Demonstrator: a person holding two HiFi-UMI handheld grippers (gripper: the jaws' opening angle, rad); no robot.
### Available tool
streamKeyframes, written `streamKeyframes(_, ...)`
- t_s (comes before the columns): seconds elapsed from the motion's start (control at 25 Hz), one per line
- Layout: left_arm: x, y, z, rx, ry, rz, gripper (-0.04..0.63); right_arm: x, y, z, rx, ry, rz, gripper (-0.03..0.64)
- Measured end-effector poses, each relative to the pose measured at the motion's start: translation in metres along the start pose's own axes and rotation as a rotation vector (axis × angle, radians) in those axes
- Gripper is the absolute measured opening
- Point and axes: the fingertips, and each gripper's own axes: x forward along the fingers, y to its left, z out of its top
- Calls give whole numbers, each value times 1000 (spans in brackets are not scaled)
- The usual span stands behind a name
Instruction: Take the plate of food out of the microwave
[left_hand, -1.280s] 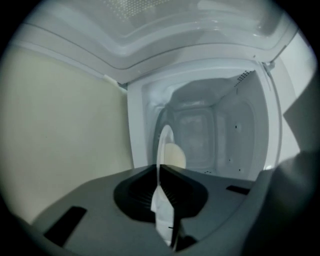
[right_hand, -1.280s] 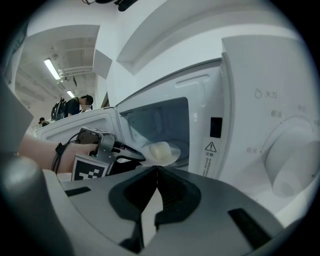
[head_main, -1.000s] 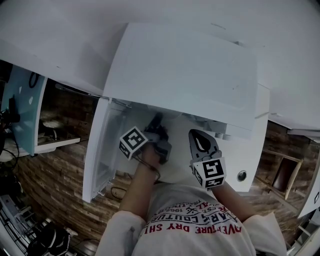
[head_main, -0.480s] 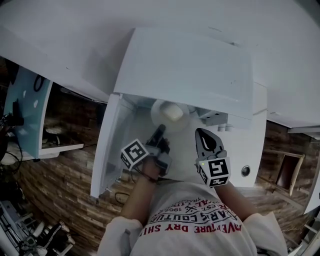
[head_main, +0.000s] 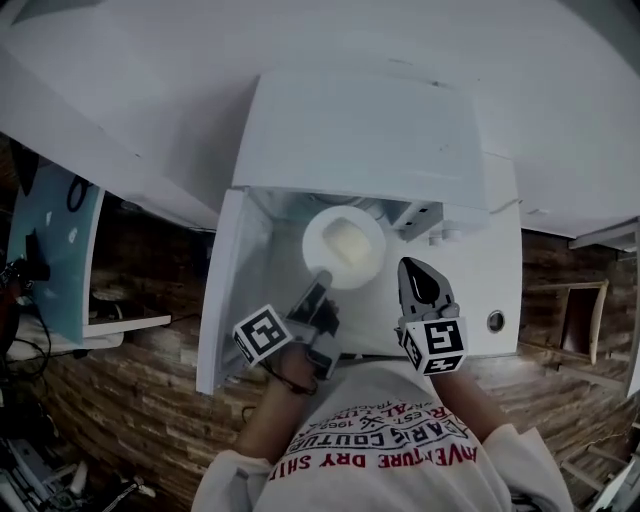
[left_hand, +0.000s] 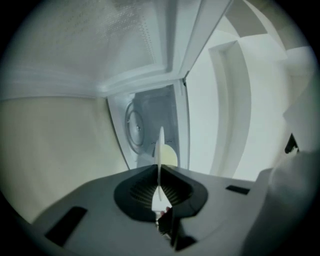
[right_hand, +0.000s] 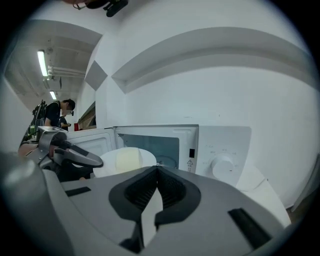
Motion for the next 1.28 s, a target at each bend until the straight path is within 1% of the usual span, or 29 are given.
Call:
streamKeyframes(0.12,-8,-18,-4,-10,21,-46,18,-11,3,5,6,-28,-34,9)
streamKeyframes(0.2,-13,-28,-3,-1,28,-70,18,-18,6,12,3,-52,-51,9)
streamKeyframes(0.36,-21,-48,1,8,28,-121,18,-33,11,31,-12,-134,-76,11)
streamKeyframes(0.48,-26,-62,2,18,27,-154,18,-38,12,38,-27,-151,-84,9)
streamKeyframes(0.6,-29,-73,1,14,30,-183,18,-39,11,40,-35,-147,-89,9)
streamKeyframes(0.84,-31,-80,2,51,31,-188,20,-38,12,44,-35,-152,-90,9)
streamKeyframes(1.0,-32,-84,2,46,32,-200,18,-38,15,46,-34,-162,-89,9)
streamKeyframes(1.28,-36,-83,4,54,34,-198,20,-36,19,45,-42,-152,-88,9)
